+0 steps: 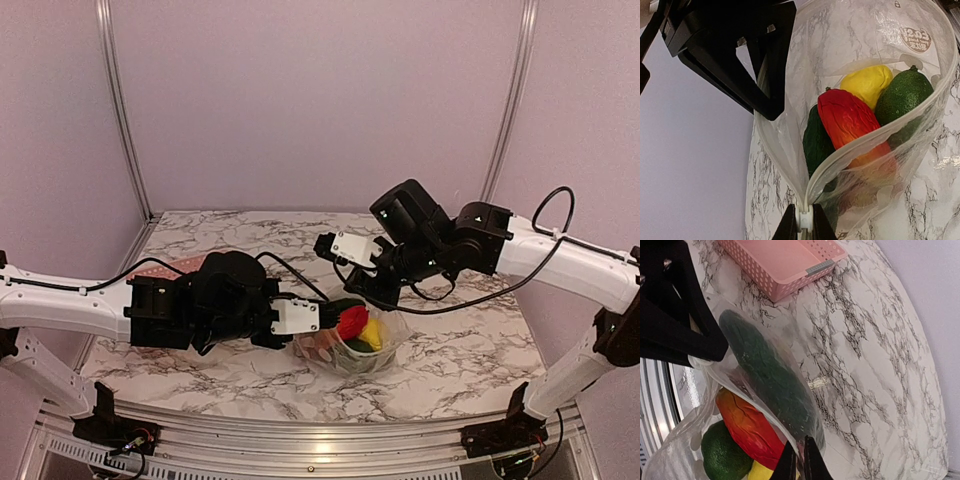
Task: Open the zip-top bag and remove the fake food
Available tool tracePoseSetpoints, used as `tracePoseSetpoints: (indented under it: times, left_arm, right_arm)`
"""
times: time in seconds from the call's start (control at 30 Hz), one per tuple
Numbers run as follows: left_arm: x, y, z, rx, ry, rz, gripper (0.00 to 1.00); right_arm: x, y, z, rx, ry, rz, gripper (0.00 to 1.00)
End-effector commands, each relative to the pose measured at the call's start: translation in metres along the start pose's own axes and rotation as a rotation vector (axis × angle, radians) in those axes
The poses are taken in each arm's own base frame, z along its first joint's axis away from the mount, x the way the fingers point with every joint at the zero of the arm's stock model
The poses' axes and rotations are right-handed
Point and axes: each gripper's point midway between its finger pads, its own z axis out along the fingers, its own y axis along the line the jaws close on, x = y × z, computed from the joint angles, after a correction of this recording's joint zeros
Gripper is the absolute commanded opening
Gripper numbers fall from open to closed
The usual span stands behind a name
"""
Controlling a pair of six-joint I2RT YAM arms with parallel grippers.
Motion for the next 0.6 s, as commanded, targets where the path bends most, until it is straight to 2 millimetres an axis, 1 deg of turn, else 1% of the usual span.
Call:
tracePoseSetpoints:
  times: [0.0, 0.07, 0.17, 0.2, 0.27, 0.3, 0.33, 0.4, 0.47, 0.5, 0.57]
  left_arm:
    - [-0.001, 0.006, -0.001, -0.019, 0.018, -0.016, 0.04]
    - [0.001, 0.012, -0.003, -0.051, 0.022, -0.057, 0.2]
    - [0.005, 0.019, -0.008, -0.092, 0.026, -0.135, 0.37]
    - [0.003, 0.028, -0.012, -0.13, 0.011, -0.18, 0.44]
    - [0.005, 0.038, -0.017, -0.178, 0.008, -0.261, 0.83]
    - [0.005, 0.043, -0.021, -0.2, 0.007, -0.294, 0.97]
    - [0.006, 0.048, -0.024, -0.222, 0.005, -0.328, 0.99]
    - [0.007, 0.06, -0.032, -0.266, -0.013, -0.413, 0.99]
    - [0.006, 0.07, -0.041, -0.295, -0.024, -0.505, 0.99]
    - [0.01, 0.078, -0.047, -0.332, -0.014, -0.57, 0.99]
    - [0.021, 0.093, -0.059, -0.416, 0.0, -0.712, 0.99]
  right_arm:
    - [-0.01, -0.003, 0.0, 0.019, -0.004, 0.03, 0.0]
    - [-0.015, -0.006, 0.0, 0.028, -0.011, 0.055, 0.0]
    - [-0.017, -0.014, -0.003, 0.048, -0.02, 0.099, 0.0]
    - [-0.018, -0.017, -0.005, 0.053, -0.025, 0.118, 0.0]
    - [-0.018, -0.025, -0.008, 0.058, -0.036, 0.162, 0.0]
    - [-0.019, -0.028, -0.01, 0.059, -0.042, 0.184, 0.0]
    - [-0.019, -0.031, -0.012, 0.06, -0.049, 0.201, 0.0]
    - [-0.019, -0.037, -0.015, 0.068, -0.062, 0.232, 0.0]
    - [-0.021, -0.038, -0.017, 0.061, -0.083, 0.254, 0.0]
    - [-0.024, -0.039, -0.02, 0.064, -0.098, 0.259, 0.0]
    - [-0.03, -0.036, -0.023, 0.036, -0.13, 0.267, 0.0]
